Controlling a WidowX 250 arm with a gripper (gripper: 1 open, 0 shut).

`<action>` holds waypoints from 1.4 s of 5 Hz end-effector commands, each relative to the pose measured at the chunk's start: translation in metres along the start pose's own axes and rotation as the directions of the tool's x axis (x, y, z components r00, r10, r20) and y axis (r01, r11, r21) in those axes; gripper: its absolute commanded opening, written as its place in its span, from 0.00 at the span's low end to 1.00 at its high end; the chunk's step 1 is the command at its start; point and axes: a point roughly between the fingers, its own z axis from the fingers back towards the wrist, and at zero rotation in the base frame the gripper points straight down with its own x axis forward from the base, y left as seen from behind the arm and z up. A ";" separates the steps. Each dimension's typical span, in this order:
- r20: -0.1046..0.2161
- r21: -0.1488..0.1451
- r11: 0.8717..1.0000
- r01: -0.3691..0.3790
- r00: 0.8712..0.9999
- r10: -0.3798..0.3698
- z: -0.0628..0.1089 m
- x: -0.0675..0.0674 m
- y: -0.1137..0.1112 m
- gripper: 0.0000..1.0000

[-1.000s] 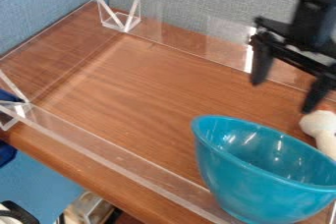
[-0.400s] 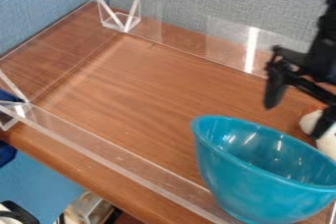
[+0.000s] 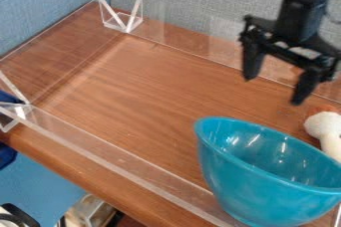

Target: Put the mushroom in the blue bowl

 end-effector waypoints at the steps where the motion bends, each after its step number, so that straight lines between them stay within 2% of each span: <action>1: 0.060 0.000 0.999 0.034 0.998 -0.034 0.022 0.019 -0.025 1.00; 2: 0.060 0.003 0.998 0.070 0.996 -0.070 0.026 0.030 -0.049 1.00; 3: 0.057 0.003 1.000 0.028 0.998 -0.028 0.018 0.030 -0.050 1.00; 5: 0.048 0.007 0.997 -0.083 0.995 0.083 0.001 0.031 -0.026 1.00; 6: 0.050 0.009 0.989 -0.145 0.988 0.144 -0.004 0.030 -0.008 1.00; 7: 0.054 0.004 0.992 -0.127 0.990 0.127 -0.007 0.035 0.002 1.00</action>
